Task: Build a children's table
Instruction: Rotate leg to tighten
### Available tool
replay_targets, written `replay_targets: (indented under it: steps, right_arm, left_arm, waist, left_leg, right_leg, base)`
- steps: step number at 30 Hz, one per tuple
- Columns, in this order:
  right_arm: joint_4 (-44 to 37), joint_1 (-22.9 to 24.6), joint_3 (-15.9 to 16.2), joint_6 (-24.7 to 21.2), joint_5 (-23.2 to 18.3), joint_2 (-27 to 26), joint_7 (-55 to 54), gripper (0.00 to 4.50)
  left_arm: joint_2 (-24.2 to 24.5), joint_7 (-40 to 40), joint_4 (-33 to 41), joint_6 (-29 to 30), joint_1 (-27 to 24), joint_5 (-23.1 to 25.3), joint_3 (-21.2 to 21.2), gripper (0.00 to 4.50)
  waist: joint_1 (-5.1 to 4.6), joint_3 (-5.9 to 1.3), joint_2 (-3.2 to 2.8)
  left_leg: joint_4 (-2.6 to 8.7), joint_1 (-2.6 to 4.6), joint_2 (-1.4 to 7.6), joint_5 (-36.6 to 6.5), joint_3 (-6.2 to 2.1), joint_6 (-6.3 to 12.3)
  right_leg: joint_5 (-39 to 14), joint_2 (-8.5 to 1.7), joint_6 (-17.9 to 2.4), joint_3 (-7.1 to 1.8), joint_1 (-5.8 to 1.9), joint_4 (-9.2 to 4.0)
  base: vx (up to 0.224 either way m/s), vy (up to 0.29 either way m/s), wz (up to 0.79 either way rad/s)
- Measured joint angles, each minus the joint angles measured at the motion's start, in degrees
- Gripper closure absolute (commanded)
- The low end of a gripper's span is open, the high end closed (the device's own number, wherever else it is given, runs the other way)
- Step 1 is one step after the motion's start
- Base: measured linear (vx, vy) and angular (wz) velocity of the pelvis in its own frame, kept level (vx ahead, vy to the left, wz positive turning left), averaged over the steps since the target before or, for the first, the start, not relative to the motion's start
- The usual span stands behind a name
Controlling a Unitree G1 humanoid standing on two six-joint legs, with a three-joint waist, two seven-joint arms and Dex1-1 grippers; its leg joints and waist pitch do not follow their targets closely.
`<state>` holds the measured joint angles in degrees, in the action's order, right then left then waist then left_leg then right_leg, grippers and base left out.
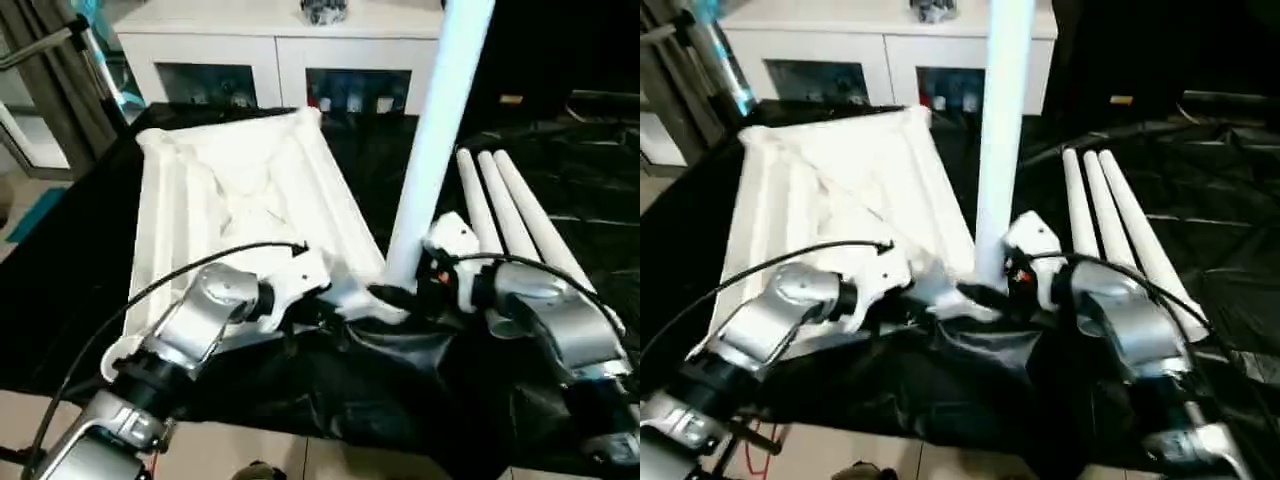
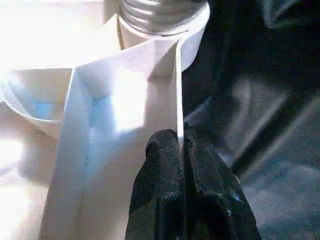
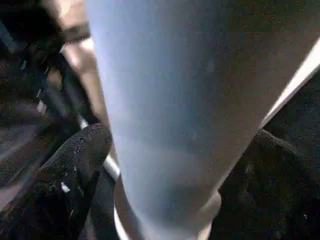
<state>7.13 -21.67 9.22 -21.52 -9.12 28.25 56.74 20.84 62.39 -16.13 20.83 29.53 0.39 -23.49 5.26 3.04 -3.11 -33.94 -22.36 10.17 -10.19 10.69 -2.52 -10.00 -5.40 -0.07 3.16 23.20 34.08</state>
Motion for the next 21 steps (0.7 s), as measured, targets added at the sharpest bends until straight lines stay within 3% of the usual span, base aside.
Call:
replay_targets:
  steps: [3, 4, 9, 10, 21]
  right_arm:
    - [-0.3, 0.9, 0.6, -0.6, 0.0, 0.5, 1.2, 0.05]
    - [-0.3, 1.2, 0.8, -0.7, 0.0, 0.7, 1.2, 0.33]
    - [-0.3, 1.4, 1.4, -0.9, 0.3, 1.1, 1.3, 0.53]
    - [-0.3, 1.4, 1.4, -0.9, 0.3, 1.1, 1.2, 0.78]
    - [0.1, 1.4, 2.0, -1.0, 0.3, 0.4, 0.7, 1.63]
  left_arm:
    - [0.4, 1.0, 0.1, -0.4, -0.1, -0.2, -0.1, 4.5]
    - [0.5, 1.2, 0.1, -0.5, -0.1, -0.2, -0.1, 4.5]
    - [0.7, 1.4, 0.2, -1.0, -0.2, -0.3, -0.2, 4.5]
    - [0.7, 1.5, 0.2, -1.0, -0.2, -0.3, -0.2, 4.5]
    - [1.1, 1.5, 0.4, -1.1, -0.6, -0.3, -0.2, 4.5]
  waist:
    - [-0.01, 0.0, -0.01]
    - [-0.01, -0.01, -0.01]
    - [0.0, -0.02, -0.03]
    - [0.0, -0.02, -0.03]
    - [-0.15, -0.03, -0.03]
  left_leg:
    - [0.0, 0.02, -0.01, 0.0, 0.01, 0.0]
    - [0.0, 0.02, -0.01, 0.0, 0.02, 0.0]
    - [-0.01, 0.01, -0.01, 0.0, 0.02, 0.0]
    - [-0.01, 0.01, -0.01, 0.0, 0.02, 0.0]
    - [-0.11, 0.05, 0.0, 0.0, 0.02, 0.01]
  right_leg:
    - [0.0, 0.0, 0.0, -0.02, -0.04, 0.0]
    - [0.0, 0.0, 0.0, -0.02, -0.04, -0.01]
    - [0.0, 0.0, 0.0, -0.02, -0.04, -0.01]
    - [0.0, 0.0, 0.0, -0.01, -0.04, -0.01]
    - [0.0, 0.0, 0.0, -0.02, -0.06, 0.07]
  base:
    - [0.0, 0.0, 0.0]
    - [0.0, 0.0, 0.0]
    - [0.0, 0.0, 0.0]
    - [0.0, 0.0, 0.0]
    - [0.0, 0.0, 0.0]
